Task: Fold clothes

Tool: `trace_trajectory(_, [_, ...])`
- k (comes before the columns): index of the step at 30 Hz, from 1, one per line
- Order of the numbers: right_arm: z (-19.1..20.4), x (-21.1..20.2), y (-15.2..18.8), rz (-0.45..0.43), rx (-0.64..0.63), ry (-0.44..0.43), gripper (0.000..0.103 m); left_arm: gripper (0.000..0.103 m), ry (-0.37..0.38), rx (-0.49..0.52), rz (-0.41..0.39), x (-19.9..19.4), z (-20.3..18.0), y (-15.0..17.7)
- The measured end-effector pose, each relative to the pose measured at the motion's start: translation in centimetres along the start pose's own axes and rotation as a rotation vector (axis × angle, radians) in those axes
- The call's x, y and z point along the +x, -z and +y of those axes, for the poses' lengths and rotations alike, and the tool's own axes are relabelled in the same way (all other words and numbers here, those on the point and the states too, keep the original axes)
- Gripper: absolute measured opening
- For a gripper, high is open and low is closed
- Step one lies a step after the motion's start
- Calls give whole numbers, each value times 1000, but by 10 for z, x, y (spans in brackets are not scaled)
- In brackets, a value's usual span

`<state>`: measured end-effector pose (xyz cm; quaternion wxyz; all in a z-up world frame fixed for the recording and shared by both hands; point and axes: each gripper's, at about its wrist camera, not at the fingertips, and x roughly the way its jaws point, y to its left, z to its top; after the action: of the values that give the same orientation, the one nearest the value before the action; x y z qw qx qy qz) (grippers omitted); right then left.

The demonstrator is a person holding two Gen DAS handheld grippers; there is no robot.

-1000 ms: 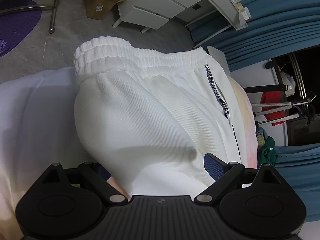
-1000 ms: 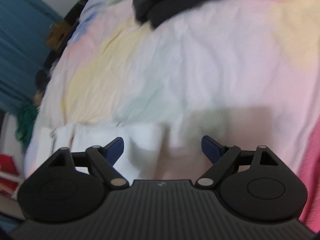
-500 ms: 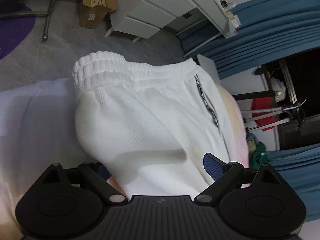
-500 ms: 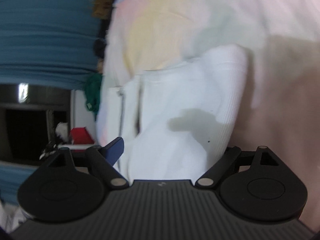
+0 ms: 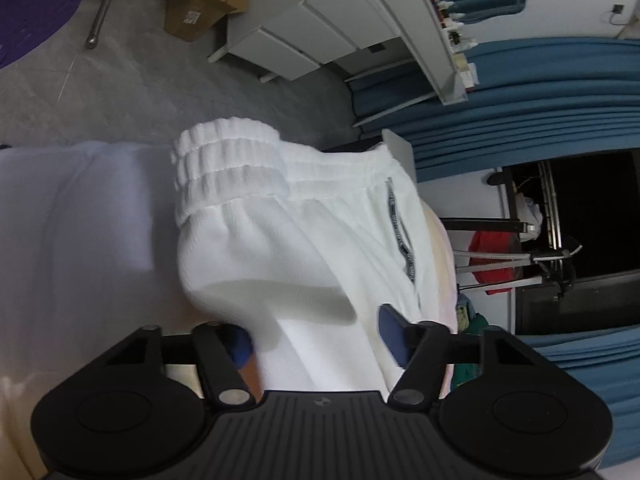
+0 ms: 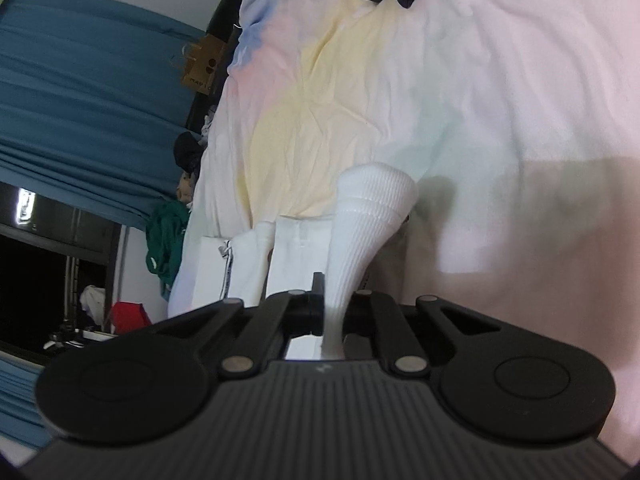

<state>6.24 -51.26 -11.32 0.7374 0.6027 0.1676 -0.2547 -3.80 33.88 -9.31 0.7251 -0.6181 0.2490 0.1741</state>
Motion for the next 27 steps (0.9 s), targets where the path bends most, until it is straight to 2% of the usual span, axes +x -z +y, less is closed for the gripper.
trace_trajectory(2, [2,3,0,-5,-17,13,6,37,-11,-11,-2,1,2,0])
trace_trajectory(3, [4,3,1,-11,-26,16,6,32,-10,-12,-12,-1,3,0])
trace_trajectory(5, [4,-3,0,-26,-53,17,6,9,8,-1,-39,-6,2,2])
trace_trajectory(7, [12,-7,2,-50,-99,11,6,4,15,45,-60,-10,-4,4])
trace_trajectory(11, [30,-16,5,-100,-201,-18,5,2,21,143,-77,-21,-19,3])
trace_trajectory(17, [37,-47,3,-163,-259,-68,5,2,116,219,-87,-60,-42,-6])
trace_trajectory(19, [44,-51,4,-173,-297,-59,5,2,134,233,-86,-67,-54,-12])
trace_trajectory(23, [60,-59,6,-193,-374,-40,5,2,141,272,-82,-61,-94,-28])
trace_trajectory(27, [110,-42,11,-202,-466,-51,5,2,129,287,-86,-26,-147,-40])
